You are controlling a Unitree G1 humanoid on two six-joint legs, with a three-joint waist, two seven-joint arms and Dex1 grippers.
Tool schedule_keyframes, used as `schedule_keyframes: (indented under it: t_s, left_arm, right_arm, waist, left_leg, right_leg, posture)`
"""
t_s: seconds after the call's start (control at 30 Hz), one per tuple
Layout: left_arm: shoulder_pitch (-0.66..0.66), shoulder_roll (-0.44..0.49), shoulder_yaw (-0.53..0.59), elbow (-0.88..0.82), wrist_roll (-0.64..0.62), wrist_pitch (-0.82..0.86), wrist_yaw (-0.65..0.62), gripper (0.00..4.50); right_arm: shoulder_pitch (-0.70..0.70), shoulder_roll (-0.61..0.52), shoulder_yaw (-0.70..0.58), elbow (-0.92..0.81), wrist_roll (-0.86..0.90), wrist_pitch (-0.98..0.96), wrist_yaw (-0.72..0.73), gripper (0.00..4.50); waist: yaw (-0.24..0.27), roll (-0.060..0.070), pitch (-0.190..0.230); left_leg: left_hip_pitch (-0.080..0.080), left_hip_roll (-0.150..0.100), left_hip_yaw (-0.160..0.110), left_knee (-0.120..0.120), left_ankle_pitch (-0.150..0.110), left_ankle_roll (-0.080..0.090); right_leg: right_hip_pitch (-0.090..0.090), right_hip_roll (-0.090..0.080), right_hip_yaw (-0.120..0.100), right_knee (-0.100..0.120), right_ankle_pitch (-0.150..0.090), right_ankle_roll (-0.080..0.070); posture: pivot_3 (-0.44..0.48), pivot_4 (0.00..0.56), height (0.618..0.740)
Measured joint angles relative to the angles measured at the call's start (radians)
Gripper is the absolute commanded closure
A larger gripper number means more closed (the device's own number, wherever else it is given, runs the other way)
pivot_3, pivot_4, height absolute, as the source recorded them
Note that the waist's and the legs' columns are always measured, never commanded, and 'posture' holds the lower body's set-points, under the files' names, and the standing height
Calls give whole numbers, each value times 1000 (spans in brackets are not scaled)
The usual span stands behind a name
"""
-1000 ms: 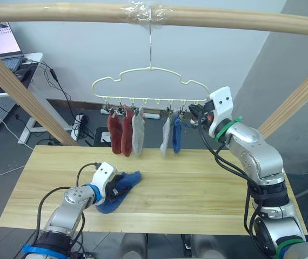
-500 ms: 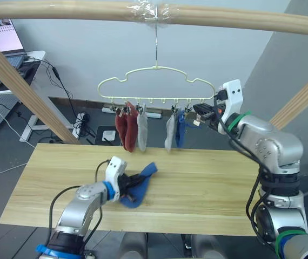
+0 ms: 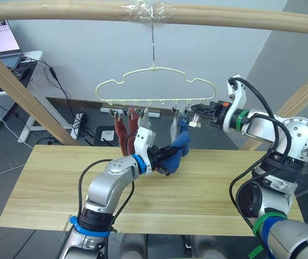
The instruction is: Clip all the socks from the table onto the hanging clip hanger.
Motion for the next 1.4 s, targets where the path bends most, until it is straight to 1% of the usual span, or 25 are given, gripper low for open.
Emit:
schedule_keyframes:
  t_s: [0.1, 0.47, 0.53, 0.57, 0.7, 0.73, 0.77, 0.83, 0.9, 0.93, 1.07, 1.13, 1.23, 1.3, 1.37, 1.4]
  left_arm:
    - [-27, -37, 0, 9, 14, -18, 38, 4491]
    - [-58, -51, -7, 21, 17, -23, 58, 4491]
    - [-58, -50, -11, 21, 16, -24, 55, 4500]
    - [-58, -49, -14, 21, 16, -24, 53, 4500]
    - [-43, -45, -23, 19, 16, -24, 44, 4500]
    - [-40, -44, -26, 19, 16, -24, 43, 4500]
    - [-39, -42, -28, 19, 16, -24, 41, 4500]
    - [-40, -40, -29, 19, 16, -24, 39, 4500]
    - [-40, -41, -30, 19, 16, -24, 38, 4500]
    - [-41, -42, -31, 19, 15, -24, 37, 4500]
    - [-28, -65, -37, 18, -16, -10, 18, 3403]
    - [-20, -87, -36, 20, -57, 16, 9, 2792]
    - [-11, -96, -35, 47, -93, 42, -11, 1836]
    - [11, -77, -46, 99, -73, 11, -20, 1221]
    - [53, -32, -54, 177, -24, -42, -21, 643]
    - [79, -7, -53, 210, 0, -65, -21, 643]
  right_arm:
    - [0, 6, 0, -2, 21, 1, -29, 4500]
    - [1, 29, -4, -5, 63, 1, -94, 4500]
    - [1, 37, -14, -5, 67, 1, -100, 3929]
    - [1, 40, -20, -5, 68, 1, -106, 3717]
    - [8, 49, -42, -4, 81, 1, -120, 2134]
    - [8, 47, -42, -4, 90, 1, -120, 1812]
    - [8, 44, -41, -4, 102, 1, -120, 1358]
    - [11, 27, -40, -3, 119, 1, -115, 642]
    - [22, 4, -38, -3, 149, 1, -109, 48]
    - [40, -19, -26, -9, 163, 0, -96, 48]
    - [172, -200, 92, -99, 219, -6, 24, 0]
    - [246, -326, 173, -164, 216, -50, 97, 0]
    - [354, -449, 261, -219, 186, -148, 180, 0]
    - [446, -508, 311, -246, 137, -240, 212, 0]
    - [534, -540, 359, -251, 72, -331, 229, 0]
    - [579, -557, 391, -251, 32, -389, 238, 0]
  waist:
    - [0, 0, 0]
    - [-5, 0, 0]
    - [-5, 0, 0]
    - [-6, 0, 0]
    - [-10, 1, 1]
    - [-12, 2, 2]
    - [-15, 2, 2]
    - [-18, 2, 2]
    - [-22, 2, 2]
    - [-22, 2, 2]
    - [-23, 2, 3]
    - [-25, 1, 3]
    - [-29, 1, 3]
    - [-33, 1, 3]
    - [-40, 1, 3]
    - [-44, 1, 3]
  left_leg:
    - [0, -1, 0, 0, 0, 0]
    - [0, -1, 0, 0, 0, 0]
    - [0, 0, 0, -1, 0, 0]
    - [0, 0, 0, -1, 0, 0]
    - [0, 0, 0, -1, 0, 0]
    - [0, 0, 0, -1, 0, 0]
    - [0, 0, 0, -1, 0, 0]
    - [0, 0, 0, -1, 0, 0]
    - [-1, 0, 0, -1, 0, 0]
    - [-1, 0, 0, -1, 0, 0]
    - [-2, -2, 1, -2, 0, 1]
    - [-2, -2, 1, -2, -1, 1]
    - [-1, -2, 1, -2, -1, 1]
    - [0, -2, 2, -2, -1, 1]
    - [0, -1, 2, -2, -1, 1]
    - [0, -1, 3, -1, -1, 1]
  right_leg:
    - [0, 0, 0, 0, 0, 0]
    - [0, 0, 0, 0, 0, 0]
    - [0, 0, 0, 0, 0, 0]
    - [0, 0, 0, 0, 0, 0]
    - [-1, 0, 1, -1, 0, 0]
    - [-1, 0, 1, -1, 0, 0]
    - [-1, 0, 0, -1, 0, 0]
    - [-1, 0, 1, -1, 0, 1]
    - [-1, 0, 1, -1, 0, 1]
    - [-1, 0, 1, -1, 0, 1]
    - [-1, 0, 3, -3, -1, 2]
    - [-1, 0, 4, -3, -2, 3]
    - [0, 0, 5, -2, -5, 8]
    - [0, 1, 5, -2, -5, 8]
    - [-1, 1, 6, -2, -5, 8]
    - [-1, 1, 7, -2, -5, 8]
  posture:
    - [43, 241, 740]
    - [43, 241, 740]
    - [52, 244, 740]
    - [52, 244, 740]
    - [50, 245, 740]
    - [50, 245, 740]
    - [48, 248, 740]
    - [49, 246, 740]
    - [52, 242, 740]
    - [52, 242, 740]
    - [35, 240, 740]
    - [30, 238, 740]
    - [14, 230, 740]
    - [9, 226, 740]
    - [1, 217, 740]
    - [4, 203, 740]
